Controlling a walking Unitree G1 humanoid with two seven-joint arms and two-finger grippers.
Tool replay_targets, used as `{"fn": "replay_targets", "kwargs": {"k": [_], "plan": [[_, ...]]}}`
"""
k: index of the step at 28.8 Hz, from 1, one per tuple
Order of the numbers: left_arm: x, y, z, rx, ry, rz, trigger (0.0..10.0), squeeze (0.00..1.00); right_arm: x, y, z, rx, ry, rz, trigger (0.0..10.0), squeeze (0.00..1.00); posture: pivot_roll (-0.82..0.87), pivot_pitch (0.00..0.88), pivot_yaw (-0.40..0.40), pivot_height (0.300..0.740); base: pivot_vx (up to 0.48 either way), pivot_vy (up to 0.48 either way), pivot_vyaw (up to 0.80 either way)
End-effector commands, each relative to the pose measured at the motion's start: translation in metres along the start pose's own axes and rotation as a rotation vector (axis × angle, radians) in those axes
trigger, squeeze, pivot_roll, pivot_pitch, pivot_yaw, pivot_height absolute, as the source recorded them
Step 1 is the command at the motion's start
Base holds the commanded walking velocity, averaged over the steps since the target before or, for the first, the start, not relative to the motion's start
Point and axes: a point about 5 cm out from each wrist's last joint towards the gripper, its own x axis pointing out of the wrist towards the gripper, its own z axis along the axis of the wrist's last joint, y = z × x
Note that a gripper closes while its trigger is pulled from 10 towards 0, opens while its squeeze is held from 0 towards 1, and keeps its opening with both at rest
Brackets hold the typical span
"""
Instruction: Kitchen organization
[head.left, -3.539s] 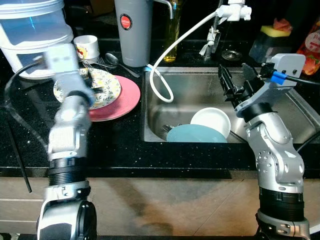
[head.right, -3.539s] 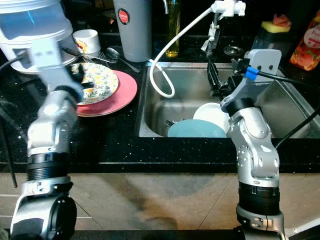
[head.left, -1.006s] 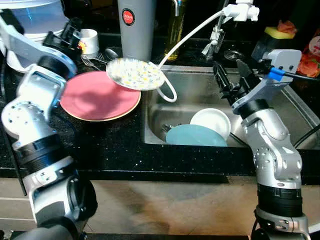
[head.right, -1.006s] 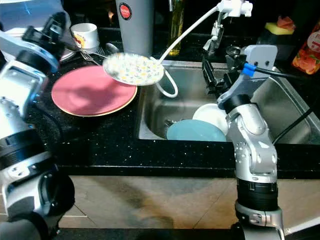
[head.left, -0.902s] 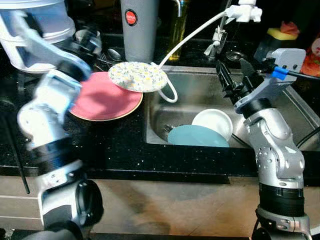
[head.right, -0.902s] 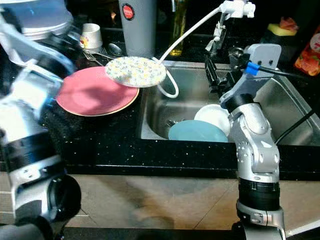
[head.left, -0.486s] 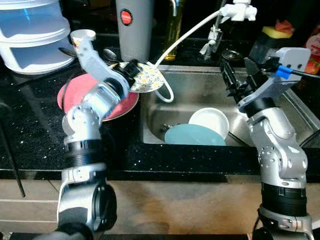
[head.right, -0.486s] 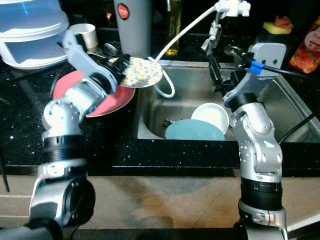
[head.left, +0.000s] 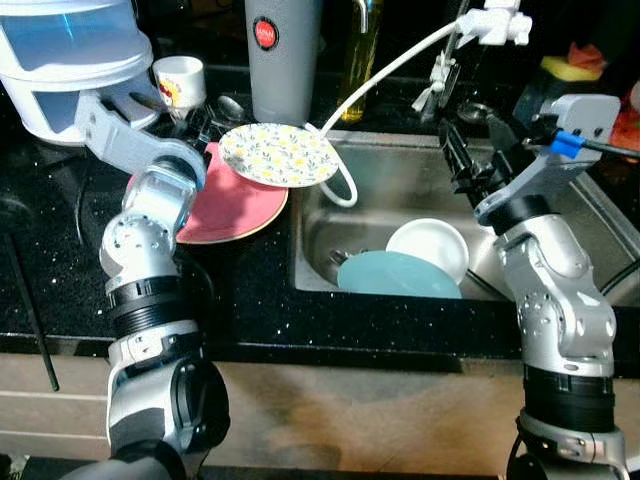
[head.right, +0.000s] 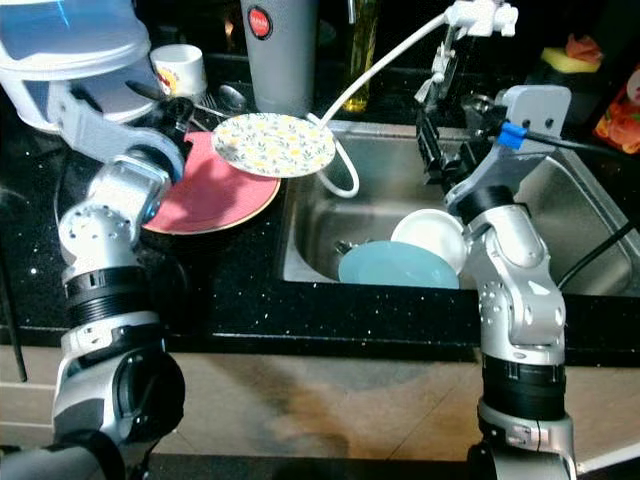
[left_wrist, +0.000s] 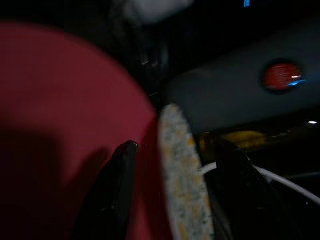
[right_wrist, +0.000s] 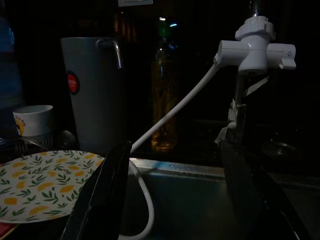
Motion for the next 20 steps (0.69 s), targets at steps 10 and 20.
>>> {"fn": "replay_targets", "kwargs": {"k": [10,20], "plan": [[0.015,0.002,-0.013,-0.089,0.050,-0.025,10.0,0.00,0.001,0.000,0.000,0.003,-0.001,0.002,10.0,0.00,0.04,0.065,-0.035,0.740,0.000,0.000,0.00],[0.027,0.003,-0.037,0.035,0.278,-0.029,0.0,0.00,0.003,0.001,0.002,0.004,-0.007,0.005,10.0,0.00,0.02,0.067,-0.034,0.740,0.000,0.000,0.00]]}}
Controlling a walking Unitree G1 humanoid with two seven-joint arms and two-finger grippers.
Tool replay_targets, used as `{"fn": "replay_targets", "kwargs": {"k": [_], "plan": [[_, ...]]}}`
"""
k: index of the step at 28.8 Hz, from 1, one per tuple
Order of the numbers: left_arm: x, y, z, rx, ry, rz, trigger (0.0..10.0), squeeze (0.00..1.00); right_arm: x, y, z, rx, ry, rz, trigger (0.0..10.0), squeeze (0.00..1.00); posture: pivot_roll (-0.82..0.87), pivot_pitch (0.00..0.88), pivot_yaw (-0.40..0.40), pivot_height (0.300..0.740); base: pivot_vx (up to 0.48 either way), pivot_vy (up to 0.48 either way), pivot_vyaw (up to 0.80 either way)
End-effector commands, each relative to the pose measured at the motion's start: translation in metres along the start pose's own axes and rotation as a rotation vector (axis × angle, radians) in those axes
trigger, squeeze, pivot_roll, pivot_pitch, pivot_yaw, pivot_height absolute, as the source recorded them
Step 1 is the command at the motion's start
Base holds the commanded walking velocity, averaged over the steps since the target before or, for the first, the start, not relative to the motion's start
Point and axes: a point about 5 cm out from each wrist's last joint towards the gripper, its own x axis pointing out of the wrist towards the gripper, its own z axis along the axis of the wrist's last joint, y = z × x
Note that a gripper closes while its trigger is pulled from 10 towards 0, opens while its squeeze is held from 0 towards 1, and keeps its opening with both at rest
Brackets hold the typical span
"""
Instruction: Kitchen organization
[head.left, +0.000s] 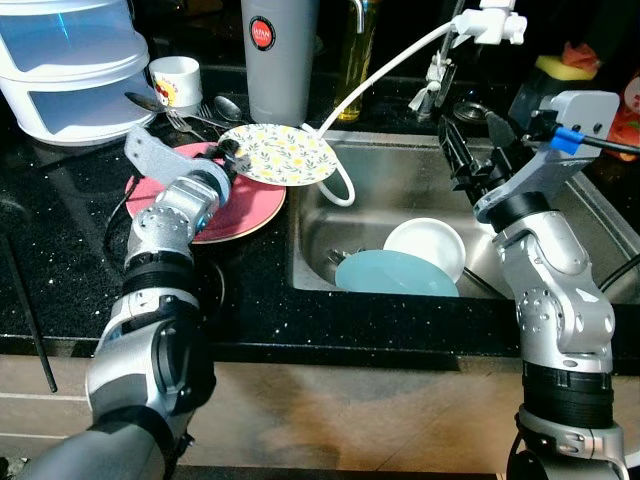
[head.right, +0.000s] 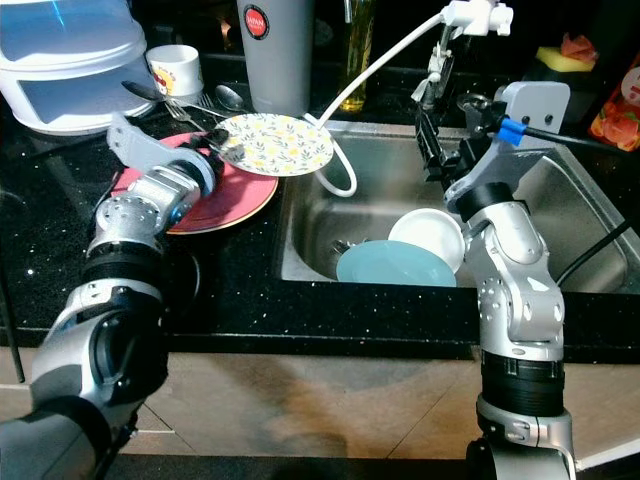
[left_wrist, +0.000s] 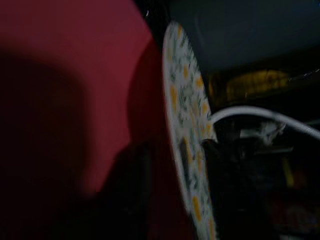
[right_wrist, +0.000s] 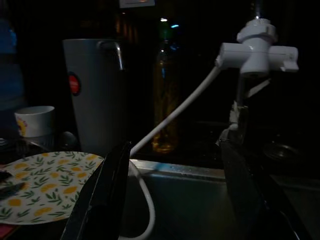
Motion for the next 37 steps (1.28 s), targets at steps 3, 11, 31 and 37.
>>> {"fn": "replay_targets", "kwargs": {"k": [3,11,31,37], "plan": [[0.000,0.003,0.002,-0.034,0.007,0.015,0.0,0.00,0.000,-0.001,0.002,0.000,-0.005,-0.007,10.0,0.00,0.02,0.068,-0.032,0.740,0.000,0.000,0.00],[-0.011,-0.039,0.033,-0.038,-0.125,-0.287,0.0,0.00,0.000,-0.001,0.002,0.001,-0.005,-0.008,10.0,0.00,0.02,0.072,-0.035,0.740,0.000,0.000,0.00],[0.005,-0.077,-0.118,0.641,0.269,-0.352,10.0,0.04,-0.001,-0.015,0.008,-0.079,-0.019,-0.096,10.0,0.00,0.00,0.062,-0.015,0.740,0.000,0.000,0.00],[-0.003,-0.102,-0.118,0.565,0.206,-0.561,10.0,1.00,-0.015,-0.058,-0.018,-0.315,0.214,-0.331,10.0,0.00,-0.02,0.065,0.005,0.740,0.000,0.000,0.00]]}}
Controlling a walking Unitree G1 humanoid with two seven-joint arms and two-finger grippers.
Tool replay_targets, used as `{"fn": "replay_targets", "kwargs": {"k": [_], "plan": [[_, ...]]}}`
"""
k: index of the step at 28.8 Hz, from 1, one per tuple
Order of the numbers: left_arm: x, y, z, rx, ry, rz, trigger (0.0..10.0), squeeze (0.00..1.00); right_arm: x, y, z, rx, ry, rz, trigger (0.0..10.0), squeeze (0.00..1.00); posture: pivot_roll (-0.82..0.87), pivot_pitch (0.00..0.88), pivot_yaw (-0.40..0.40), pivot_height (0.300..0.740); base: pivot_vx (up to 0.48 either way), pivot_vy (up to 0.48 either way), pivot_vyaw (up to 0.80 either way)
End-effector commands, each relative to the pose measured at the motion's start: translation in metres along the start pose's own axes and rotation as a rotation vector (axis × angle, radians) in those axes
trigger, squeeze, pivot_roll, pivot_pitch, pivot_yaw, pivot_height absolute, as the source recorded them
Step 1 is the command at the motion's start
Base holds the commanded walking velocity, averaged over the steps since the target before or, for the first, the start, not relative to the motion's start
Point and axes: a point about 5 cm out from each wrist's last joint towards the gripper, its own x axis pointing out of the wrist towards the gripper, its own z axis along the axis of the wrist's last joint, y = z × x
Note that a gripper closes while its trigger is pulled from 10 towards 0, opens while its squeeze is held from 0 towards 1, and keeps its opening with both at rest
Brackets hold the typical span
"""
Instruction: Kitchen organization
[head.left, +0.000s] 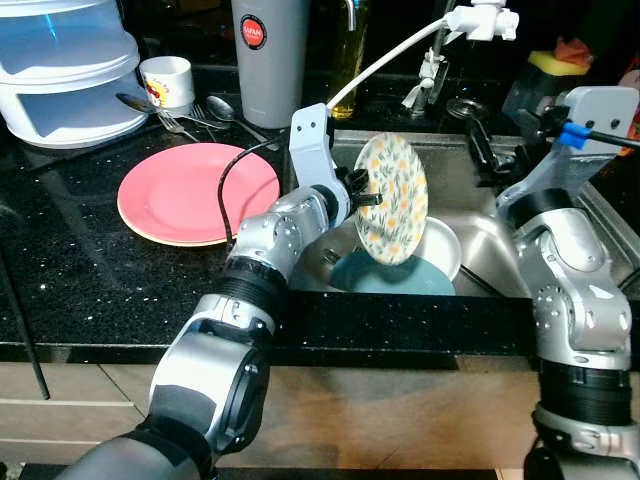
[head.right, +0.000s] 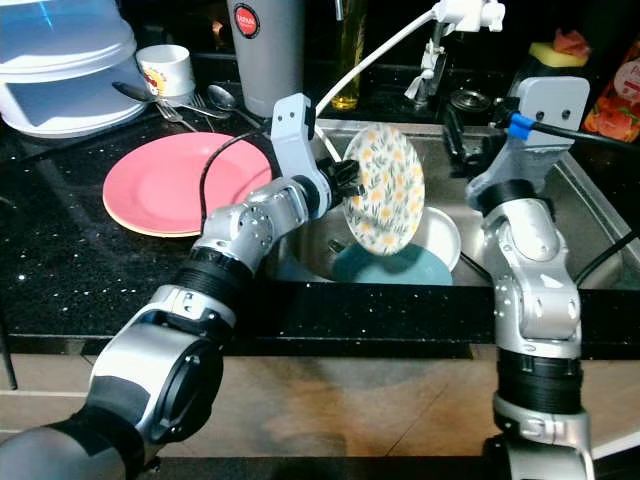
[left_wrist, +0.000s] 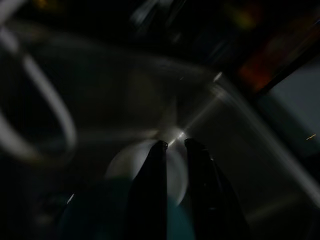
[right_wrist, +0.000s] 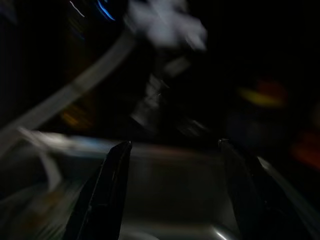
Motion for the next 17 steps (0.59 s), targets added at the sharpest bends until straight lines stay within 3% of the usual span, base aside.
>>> {"fn": "replay_targets", "kwargs": {"k": [1,3,4,7,8,10,11,12,15,17], "plan": [[0.000,-0.016,0.011,-0.008,-0.071,-0.112,10.0,1.00,-0.003,-0.011,-0.015,-0.052,0.088,-0.059,10.0,0.00,-0.02,0.065,0.005,0.740,0.000,0.000,0.00],[-0.005,-0.019,0.020,-0.019,-0.123,-0.182,10.0,1.00,-0.005,-0.016,-0.020,-0.099,0.116,-0.070,10.0,0.00,-0.01,0.066,0.005,0.740,0.000,0.000,0.00],[-0.012,-0.014,0.029,-0.001,-0.168,-0.184,10.0,0.00,-0.008,-0.014,-0.024,-0.147,0.128,-0.042,10.0,0.00,-0.01,0.066,0.005,0.740,0.000,0.000,0.00],[-0.026,-0.005,0.040,0.108,-0.208,-0.136,10.0,0.00,-0.014,0.001,-0.025,-0.164,0.133,0.077,10.0,0.00,-0.01,0.064,0.007,0.740,0.000,0.000,0.00],[-0.036,0.000,0.044,0.237,-0.216,-0.099,10.0,0.00,-0.018,0.010,-0.022,-0.163,0.107,0.135,10.0,0.00,-0.01,0.063,0.009,0.740,0.000,0.000,0.00],[-0.047,0.002,0.045,0.384,-0.220,-0.064,10.0,0.00,-0.022,0.018,-0.018,-0.168,0.077,0.189,10.0,0.00,0.00,0.061,0.010,0.740,0.000,0.000,0.00],[-0.058,0.006,0.045,0.532,-0.196,-0.048,10.0,0.00,-0.027,0.026,-0.017,-0.146,0.060,0.235,10.0,0.00,0.00,0.061,0.010,0.740,0.000,0.000,0.00],[-0.058,0.006,0.045,0.532,-0.196,-0.048,10.0,0.00,-0.027,0.026,-0.017,-0.146,0.060,0.235,10.0,0.00,0.00,0.061,0.010,0.740,0.000,0.000,0.00],[-0.099,0.016,0.045,0.910,-0.087,-0.128,10.0,0.00,-0.038,0.045,-0.018,-0.035,0.057,0.308,10.0,0.00,0.04,0.061,0.010,0.740,0.000,0.000,0.00],[-0.129,0.023,0.051,1.050,0.034,-0.199,10.0,0.00,-0.040,0.051,-0.021,-0.015,0.064,0.310,10.0,0.00,0.05,0.058,0.013,0.740,0.000,0.000,0.00]]}}
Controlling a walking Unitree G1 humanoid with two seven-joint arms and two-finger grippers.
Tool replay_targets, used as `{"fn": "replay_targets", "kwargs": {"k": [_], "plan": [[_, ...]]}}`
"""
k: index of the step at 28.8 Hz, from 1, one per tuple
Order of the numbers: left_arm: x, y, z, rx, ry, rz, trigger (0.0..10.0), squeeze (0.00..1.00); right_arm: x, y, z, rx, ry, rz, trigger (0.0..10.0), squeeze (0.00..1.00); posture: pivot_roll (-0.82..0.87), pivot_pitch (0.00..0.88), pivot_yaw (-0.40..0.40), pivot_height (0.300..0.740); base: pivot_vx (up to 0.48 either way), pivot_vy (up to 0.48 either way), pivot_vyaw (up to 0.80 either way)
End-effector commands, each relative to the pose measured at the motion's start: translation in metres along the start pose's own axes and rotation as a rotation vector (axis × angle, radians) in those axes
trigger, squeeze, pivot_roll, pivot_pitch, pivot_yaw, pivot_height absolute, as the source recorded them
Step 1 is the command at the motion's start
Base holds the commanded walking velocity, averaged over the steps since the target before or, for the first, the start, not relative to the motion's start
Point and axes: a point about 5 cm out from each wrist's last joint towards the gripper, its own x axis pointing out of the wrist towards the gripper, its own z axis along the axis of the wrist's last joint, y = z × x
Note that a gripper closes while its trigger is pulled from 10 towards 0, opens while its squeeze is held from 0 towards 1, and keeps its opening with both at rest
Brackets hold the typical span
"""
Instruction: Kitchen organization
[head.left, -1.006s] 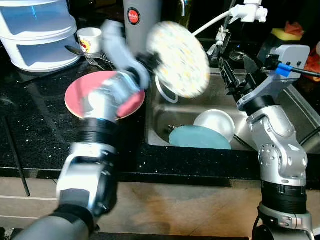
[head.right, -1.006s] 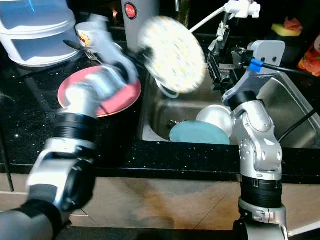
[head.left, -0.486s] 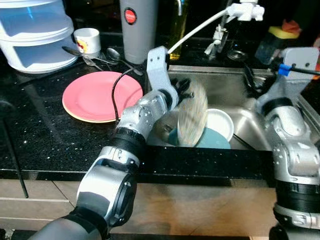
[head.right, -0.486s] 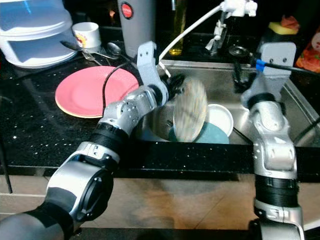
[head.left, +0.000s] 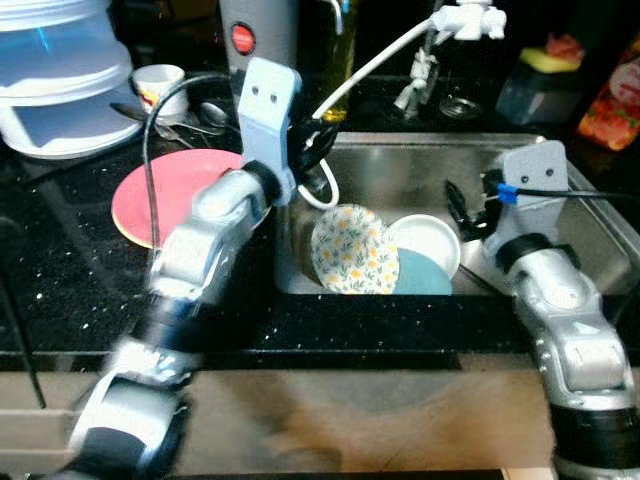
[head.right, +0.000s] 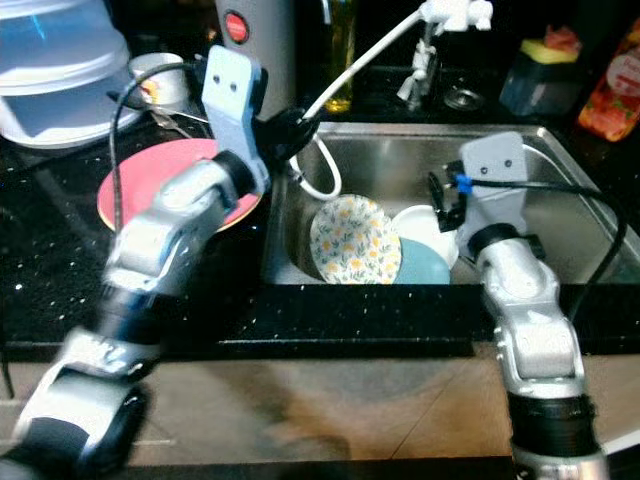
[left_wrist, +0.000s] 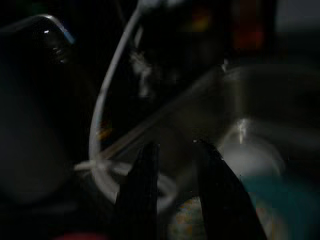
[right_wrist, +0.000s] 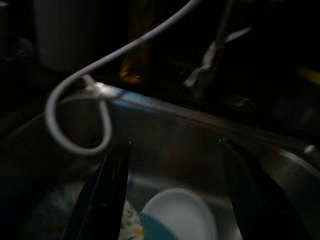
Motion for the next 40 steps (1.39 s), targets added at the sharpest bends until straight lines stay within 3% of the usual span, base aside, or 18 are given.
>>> {"fn": "replay_targets", "kwargs": {"k": [1,2,3,4,6,8,9,11,14,19,24,29,35,40], "plan": [[-0.022,-0.002,0.006,0.160,0.063,-0.149,10.0,0.00,0.001,0.005,-0.001,0.019,-0.008,0.002,10.0,0.00,0.06,0.057,0.018,0.740,0.000,0.000,0.00],[-0.022,-0.002,0.006,0.160,0.063,-0.149,10.0,0.00,0.001,0.005,-0.001,0.019,-0.008,0.002,10.0,0.00,0.06,0.057,0.018,0.740,0.000,0.000,0.00],[-0.040,0.002,0.000,0.259,0.167,-0.219,10.0,0.00,0.006,0.006,0.003,0.056,-0.031,-0.011,10.0,0.00,0.07,0.058,0.018,0.740,0.000,0.000,0.00],[-0.049,0.002,-0.006,0.328,0.229,-0.259,10.0,0.00,0.009,0.007,0.006,0.081,-0.047,-0.014,10.0,0.00,0.08,0.058,0.018,0.740,0.000,0.000,0.00],[-0.052,0.002,-0.007,0.359,0.245,-0.270,10.0,0.00,0.010,0.007,0.007,0.088,-0.052,-0.012,10.0,0.00,0.08,0.058,0.018,0.740,0.000,0.000,0.00],[-0.057,0.004,-0.016,0.428,0.322,-0.253,10.0,0.00,0.011,0.009,0.008,0.088,-0.057,0.002,10.0,0.00,0.08,0.061,0.012,0.740,0.000,0.000,0.00],[-0.057,0.004,-0.016,0.428,0.322,-0.253,10.0,0.00,0.011,0.009,0.008,0.088,-0.057,0.002,10.0,0.00,0.08,0.061,0.012,0.740,0.000,0.000,0.00],[-0.065,0.015,-0.030,0.460,0.426,-0.185,10.0,0.00,0.012,0.012,0.009,0.099,-0.063,0.024,10.0,0.00,0.08,0.068,0.003,0.740,0.000,0.000,0.00],[-0.070,0.017,-0.036,0.447,0.459,-0.170,10.0,0.00,0.012,0.012,0.010,0.105,-0.069,0.030,10.0,0.00,0.08,0.073,-0.005,0.740,0.000,0.000,0.00],[-0.068,0.028,-0.061,0.513,0.587,-0.037,10.0,0.00,0.014,0.016,0.012,0.139,-0.086,0.051,10.0,0.00,0.08,0.078,-0.012,0.740,0.000,0.000,0.00],[-0.061,0.022,-0.063,0.470,0.570,-0.014,10.0,0.00,0.015,0.016,0.012,0.148,-0.089,0.052,10.0,0.00,0.07,0.080,-0.016,0.740,0.000,0.000,0.00],[-0.057,0.017,-0.062,0.485,0.556,-0.030,10.0,0.00,0.015,0.016,0.013,0.152,-0.091,0.052,10.0,0.00,0.06,0.086,-0.019,0.740,0.000,0.000,0.00],[-0.054,0.018,-0.046,0.448,0.482,-0.020,10.0,0.00,0.014,0.013,0.014,0.156,-0.092,0.048,10.0,0.00,0.06,0.085,-0.021,0.740,0.000,0.000,0.00],[-0.065,0.013,-0.023,0.410,0.421,-0.084,10.0,0.00,0.015,0.012,0.014,0.161,-0.094,0.048,10.0,0.00,0.08,0.094,-0.028,0.740,0.000,0.000,0.00]]}}
